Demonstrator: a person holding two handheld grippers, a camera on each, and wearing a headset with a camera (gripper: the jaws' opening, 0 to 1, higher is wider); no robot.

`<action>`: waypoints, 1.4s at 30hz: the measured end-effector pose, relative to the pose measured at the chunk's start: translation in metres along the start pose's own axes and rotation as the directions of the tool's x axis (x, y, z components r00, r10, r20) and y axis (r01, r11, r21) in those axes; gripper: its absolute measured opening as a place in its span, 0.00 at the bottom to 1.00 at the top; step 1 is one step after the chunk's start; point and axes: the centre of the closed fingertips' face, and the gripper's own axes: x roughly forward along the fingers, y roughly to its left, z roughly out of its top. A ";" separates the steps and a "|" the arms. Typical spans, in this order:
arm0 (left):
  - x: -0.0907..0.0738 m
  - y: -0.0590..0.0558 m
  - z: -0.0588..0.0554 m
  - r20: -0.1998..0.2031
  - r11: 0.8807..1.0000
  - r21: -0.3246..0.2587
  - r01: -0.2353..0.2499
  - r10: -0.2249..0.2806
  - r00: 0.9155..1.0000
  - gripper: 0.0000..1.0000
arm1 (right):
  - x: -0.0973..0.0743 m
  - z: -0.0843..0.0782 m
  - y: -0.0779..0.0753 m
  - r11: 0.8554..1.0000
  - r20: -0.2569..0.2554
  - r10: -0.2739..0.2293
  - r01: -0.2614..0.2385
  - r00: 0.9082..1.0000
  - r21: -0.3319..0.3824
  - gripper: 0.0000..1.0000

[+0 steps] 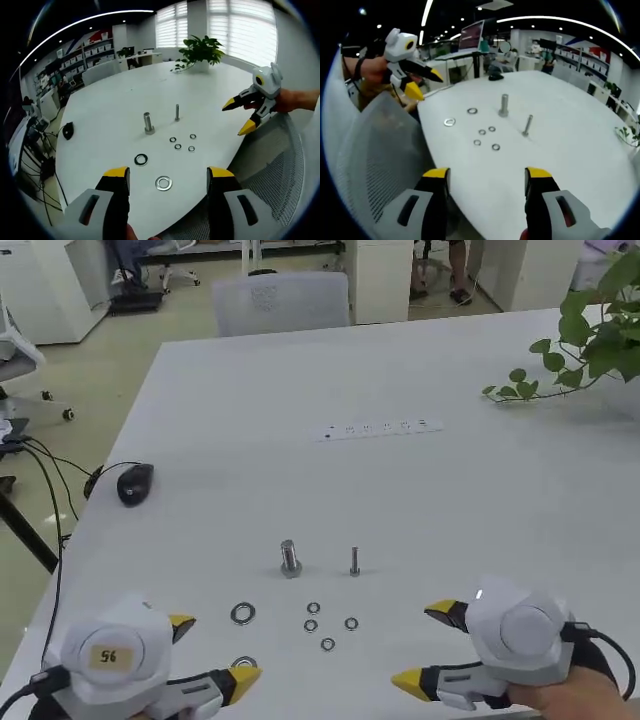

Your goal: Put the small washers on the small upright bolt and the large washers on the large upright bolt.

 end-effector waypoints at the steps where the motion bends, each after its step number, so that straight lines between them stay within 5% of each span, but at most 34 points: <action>1: 0.000 0.001 0.000 0.000 1.000 -0.003 -0.001 0.001 1.000 0.62 | 0.000 0.000 0.000 1.000 0.000 0.001 -0.001 1.000 0.001 0.61; 42: -0.003 0.019 0.009 0.037 0.998 -0.060 -0.029 0.031 0.999 0.62 | 0.014 0.008 -0.013 0.998 0.010 0.001 -0.002 1.000 0.063 0.59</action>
